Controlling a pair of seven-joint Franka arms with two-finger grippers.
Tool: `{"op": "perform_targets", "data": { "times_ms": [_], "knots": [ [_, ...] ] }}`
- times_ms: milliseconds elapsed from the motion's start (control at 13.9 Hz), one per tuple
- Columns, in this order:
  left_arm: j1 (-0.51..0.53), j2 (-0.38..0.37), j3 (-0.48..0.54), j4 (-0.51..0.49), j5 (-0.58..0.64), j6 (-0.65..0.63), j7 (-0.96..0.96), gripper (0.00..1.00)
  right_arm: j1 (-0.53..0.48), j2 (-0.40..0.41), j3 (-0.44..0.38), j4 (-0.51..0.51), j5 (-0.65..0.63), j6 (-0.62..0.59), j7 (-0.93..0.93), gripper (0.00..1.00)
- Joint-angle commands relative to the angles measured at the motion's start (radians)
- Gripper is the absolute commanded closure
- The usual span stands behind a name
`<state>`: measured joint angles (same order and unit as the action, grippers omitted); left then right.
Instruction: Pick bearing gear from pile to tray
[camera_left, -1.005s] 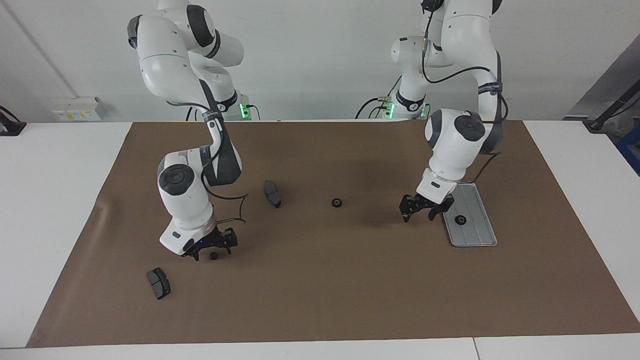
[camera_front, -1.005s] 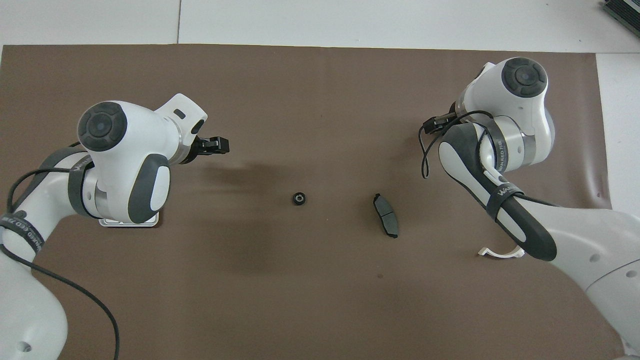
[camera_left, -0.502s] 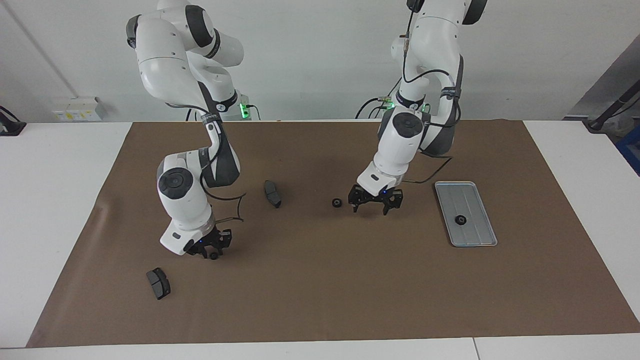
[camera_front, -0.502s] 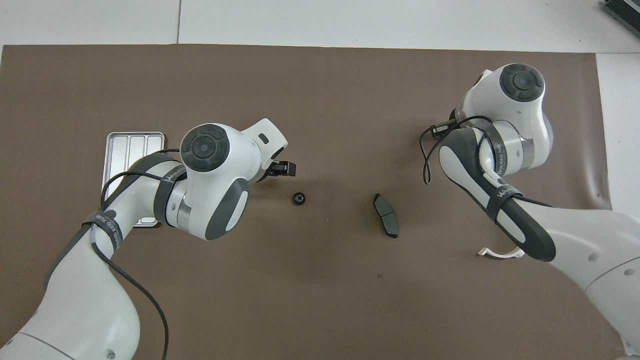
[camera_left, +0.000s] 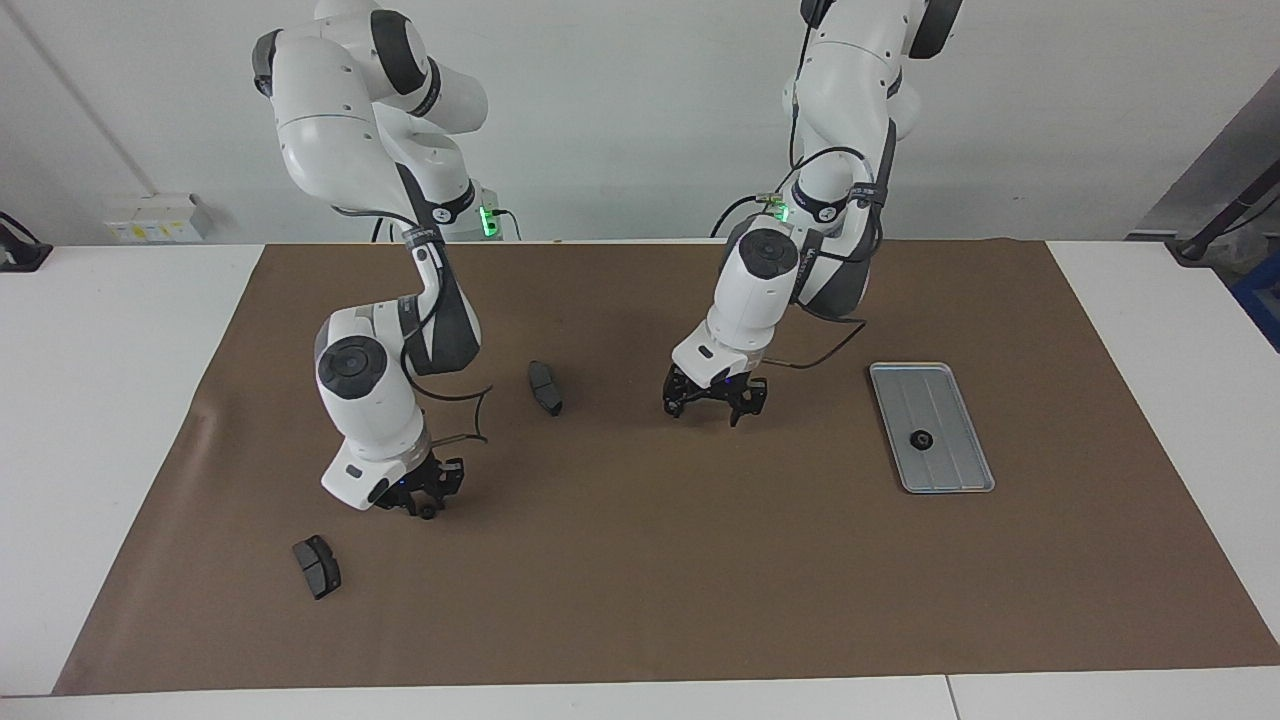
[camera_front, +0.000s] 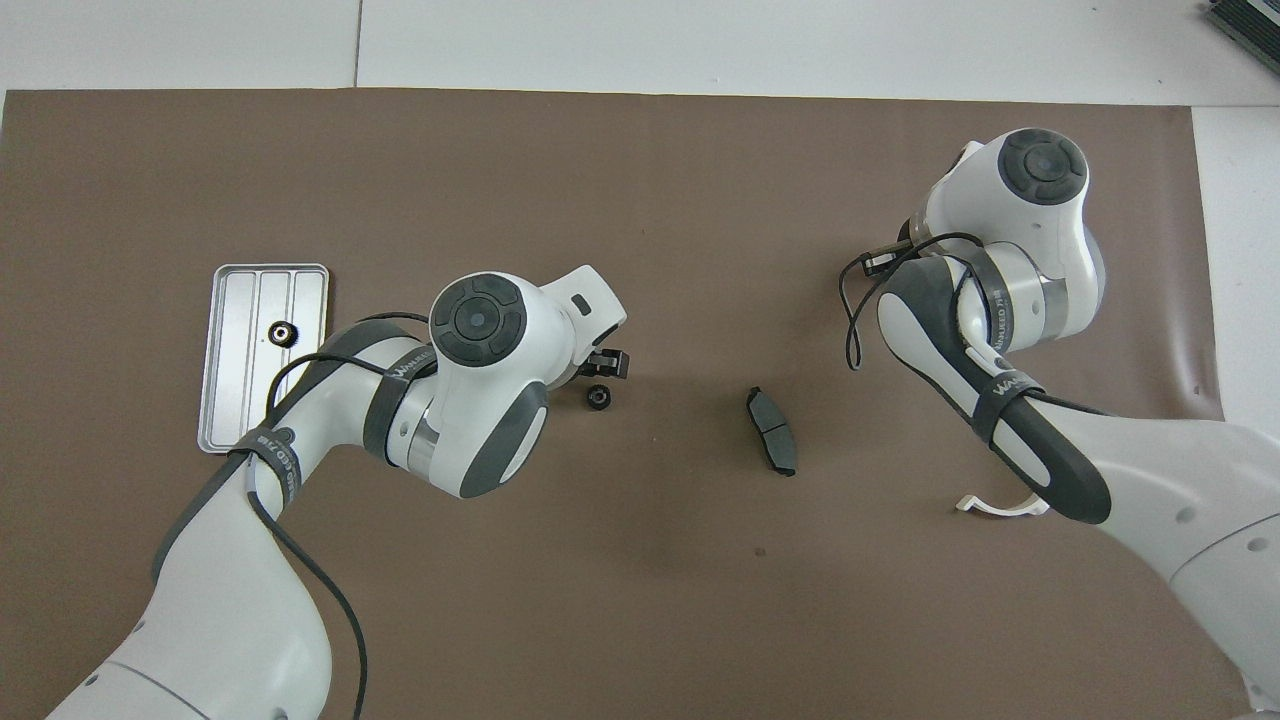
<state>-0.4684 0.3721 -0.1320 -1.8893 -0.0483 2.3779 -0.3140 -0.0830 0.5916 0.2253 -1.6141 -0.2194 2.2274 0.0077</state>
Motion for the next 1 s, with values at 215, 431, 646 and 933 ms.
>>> {"op": "perform_targets", "data": {
  "times_ms": [215,431,646,933],
  "knots": [
    [-0.050,0.017,0.020,0.012,0.005,-0.036,-0.005,0.19,-0.014,-0.025,0.014,-0.015,-0.005,-0.014,-0.006,1.00],
    [-0.058,0.017,0.022,0.006,0.005,-0.039,-0.005,0.22,-0.015,-0.073,0.017,-0.010,0.014,-0.067,-0.005,1.00],
    [-0.067,0.019,0.022,0.004,0.007,-0.039,-0.005,0.23,-0.017,-0.143,0.016,-0.012,0.083,-0.138,0.005,1.00],
    [-0.070,0.024,0.020,0.001,0.018,-0.039,-0.005,0.23,-0.012,-0.188,0.017,-0.012,0.144,-0.189,0.026,1.00]
  ]
}}
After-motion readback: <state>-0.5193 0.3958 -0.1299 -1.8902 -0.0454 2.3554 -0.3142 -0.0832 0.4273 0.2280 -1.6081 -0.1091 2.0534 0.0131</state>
